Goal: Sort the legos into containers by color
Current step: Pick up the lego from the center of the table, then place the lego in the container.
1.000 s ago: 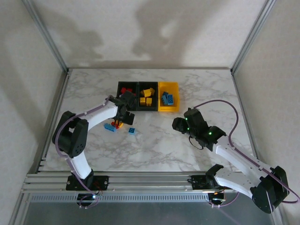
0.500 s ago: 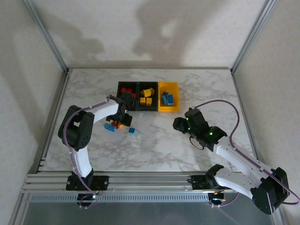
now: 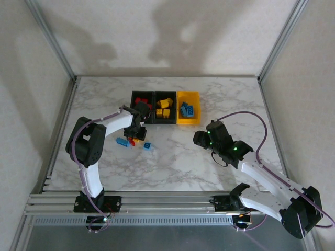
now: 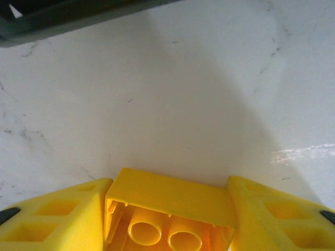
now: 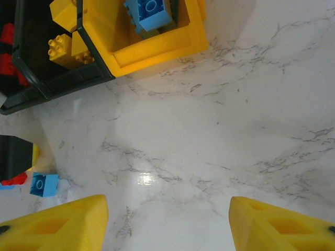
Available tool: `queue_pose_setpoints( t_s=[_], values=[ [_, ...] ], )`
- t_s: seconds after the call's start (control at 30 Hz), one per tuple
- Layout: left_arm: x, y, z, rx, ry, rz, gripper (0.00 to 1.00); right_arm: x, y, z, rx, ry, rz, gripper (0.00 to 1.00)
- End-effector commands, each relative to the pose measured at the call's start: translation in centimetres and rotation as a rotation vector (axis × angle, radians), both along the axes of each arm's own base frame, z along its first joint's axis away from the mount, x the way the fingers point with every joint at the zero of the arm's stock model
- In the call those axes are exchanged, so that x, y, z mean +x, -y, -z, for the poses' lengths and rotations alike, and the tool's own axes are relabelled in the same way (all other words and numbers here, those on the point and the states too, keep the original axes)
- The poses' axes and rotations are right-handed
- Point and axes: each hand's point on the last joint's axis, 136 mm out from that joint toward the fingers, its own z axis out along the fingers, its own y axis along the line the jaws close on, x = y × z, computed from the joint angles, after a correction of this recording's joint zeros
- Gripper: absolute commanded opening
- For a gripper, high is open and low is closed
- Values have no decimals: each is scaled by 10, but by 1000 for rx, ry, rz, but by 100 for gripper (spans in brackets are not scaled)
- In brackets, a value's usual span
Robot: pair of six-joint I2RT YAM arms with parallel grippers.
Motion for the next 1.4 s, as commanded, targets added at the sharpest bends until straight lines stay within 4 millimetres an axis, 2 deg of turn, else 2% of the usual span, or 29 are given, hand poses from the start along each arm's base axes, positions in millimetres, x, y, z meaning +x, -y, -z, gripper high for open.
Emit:
queue_pose_setpoints(
  t_s=[0.0, 0.13, 0.3, 0.43, 0.57, 0.77, 1.03, 1.13, 1.27, 1.37],
  values=[
    [-11, 4, 3, -14, -64, 9, 46, 1, 7, 6, -30, -9, 21, 62],
    [-6, 9, -16, -42, -15, -3, 44, 1, 6, 5, -26, -7, 17, 62],
    [8, 25, -54, -69, 76, 8, 43, 3, 4, 1, -26, 0, 13, 62],
    [20, 50, -79, -102, 131, 40, 44, 4, 3, 1, -24, 0, 10, 62],
    [37, 83, -97, -126, 177, 85, 44, 4, 4, 0, -23, 1, 12, 62],
    [72, 126, -101, -148, 214, 115, 44, -1, 8, -4, -10, 6, 28, 62],
    [119, 147, -95, -112, 265, 103, 45, -9, 18, -7, -3, 7, 58, 62],
    [130, 152, -92, -109, 272, 100, 46, -10, 20, -9, -1, 10, 67, 62],
    [139, 153, -90, -105, 289, 89, 52, -12, 22, -9, 1, 9, 72, 62],
    [141, 150, -92, -103, 297, 75, 67, -12, 21, -11, 3, 9, 71, 62]
  ],
)
